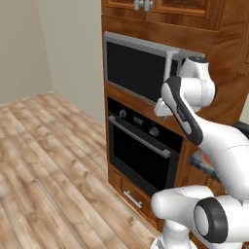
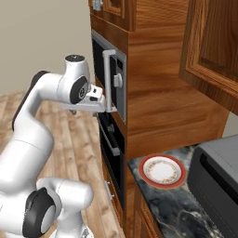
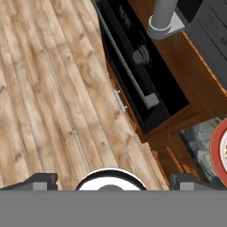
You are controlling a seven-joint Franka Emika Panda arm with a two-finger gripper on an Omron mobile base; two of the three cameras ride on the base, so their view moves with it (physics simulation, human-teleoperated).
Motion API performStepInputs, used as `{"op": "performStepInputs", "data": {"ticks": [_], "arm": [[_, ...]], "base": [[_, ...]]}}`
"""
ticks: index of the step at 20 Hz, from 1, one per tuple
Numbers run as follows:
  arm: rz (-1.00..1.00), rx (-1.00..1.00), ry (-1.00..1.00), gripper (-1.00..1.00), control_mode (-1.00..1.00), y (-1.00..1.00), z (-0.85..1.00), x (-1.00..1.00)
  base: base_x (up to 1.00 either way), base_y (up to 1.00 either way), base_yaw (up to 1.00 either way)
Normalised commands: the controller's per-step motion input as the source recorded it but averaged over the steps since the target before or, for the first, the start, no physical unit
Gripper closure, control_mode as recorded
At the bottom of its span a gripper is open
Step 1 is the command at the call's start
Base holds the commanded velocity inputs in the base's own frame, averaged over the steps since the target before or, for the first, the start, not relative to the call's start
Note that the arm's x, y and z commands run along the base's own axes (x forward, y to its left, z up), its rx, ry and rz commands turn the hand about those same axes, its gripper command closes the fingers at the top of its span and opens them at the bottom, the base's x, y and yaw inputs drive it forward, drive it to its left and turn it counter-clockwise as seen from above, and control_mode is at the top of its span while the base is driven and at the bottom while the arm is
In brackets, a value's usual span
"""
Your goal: Take the baked cake out of the oven and place it on the plate for cooling. Then close the oven door.
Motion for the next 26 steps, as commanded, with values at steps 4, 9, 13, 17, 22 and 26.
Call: {"op": "performStepInputs", "data": {"ticks": [4, 9, 13, 17, 22, 26], "arm": [[0.02, -0.1, 0.04, -1.0, -1.0, 0.32, -0.24, 0.01], [0.0, -0.23, 0.05, -1.0, -1.0, 0.56, -0.38, 0.19], [0.0, -0.3, 0.11, -1.0, -1.0, 0.66, -0.52, 0.39], [0.0, -0.25, 0.12, -1.0, -1.0, 0.48, -0.49, 0.49], [0.0, -0.18, 0.01, -1.0, -1.0, 0.16, -0.45, 0.36], [0.0, -0.2, 0.0, -1.0, -1.0, 0.06, -0.49, 0.36]], "base": [[0.0, 0.0, 0.0], [0.0, 0.0, 0.0], [0.0, 0.0, 0.0], [0.0, 0.0, 0.0], [0.0, 0.0, 0.0], [0.0, 0.0, 0.0]]}}
